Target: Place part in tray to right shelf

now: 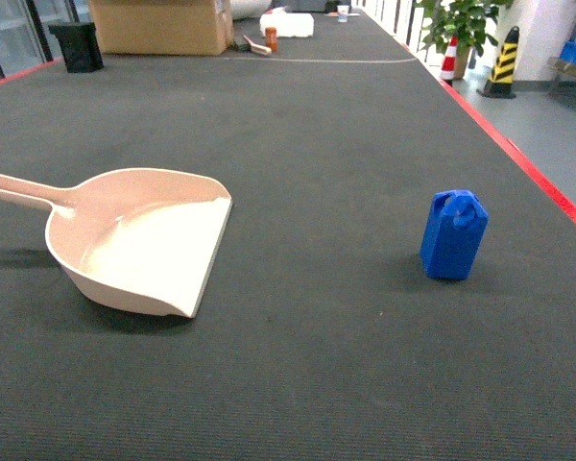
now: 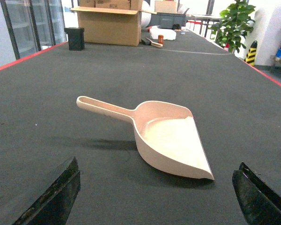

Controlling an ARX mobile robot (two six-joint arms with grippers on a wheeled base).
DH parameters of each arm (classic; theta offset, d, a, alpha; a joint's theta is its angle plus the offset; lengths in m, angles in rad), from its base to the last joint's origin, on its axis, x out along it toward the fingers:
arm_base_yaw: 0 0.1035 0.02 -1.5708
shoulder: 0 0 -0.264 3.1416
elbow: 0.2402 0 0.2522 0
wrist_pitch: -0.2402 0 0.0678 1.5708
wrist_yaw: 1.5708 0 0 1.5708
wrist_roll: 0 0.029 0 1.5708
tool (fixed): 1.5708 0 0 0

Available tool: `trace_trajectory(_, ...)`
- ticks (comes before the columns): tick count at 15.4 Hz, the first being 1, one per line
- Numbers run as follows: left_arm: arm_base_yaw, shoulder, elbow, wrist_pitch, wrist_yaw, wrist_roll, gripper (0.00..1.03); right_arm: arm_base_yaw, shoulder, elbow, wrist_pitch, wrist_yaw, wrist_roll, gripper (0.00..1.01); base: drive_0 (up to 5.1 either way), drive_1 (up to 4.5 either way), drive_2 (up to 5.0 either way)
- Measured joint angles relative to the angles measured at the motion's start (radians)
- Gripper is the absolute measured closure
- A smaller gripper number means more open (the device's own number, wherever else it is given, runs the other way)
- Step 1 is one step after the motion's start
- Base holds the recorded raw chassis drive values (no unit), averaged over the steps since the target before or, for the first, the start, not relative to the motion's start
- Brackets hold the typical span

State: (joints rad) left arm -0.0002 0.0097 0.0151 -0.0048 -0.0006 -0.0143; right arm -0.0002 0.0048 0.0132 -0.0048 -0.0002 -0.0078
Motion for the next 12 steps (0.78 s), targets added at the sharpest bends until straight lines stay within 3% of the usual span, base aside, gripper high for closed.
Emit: trace_trajectory(12,0.0,0.0,0.0,0.0,0.0,0.0,0.05,0.0,0.0,0.0,0.0,0.0,0.0,0.03,0.0,0.0,0.0)
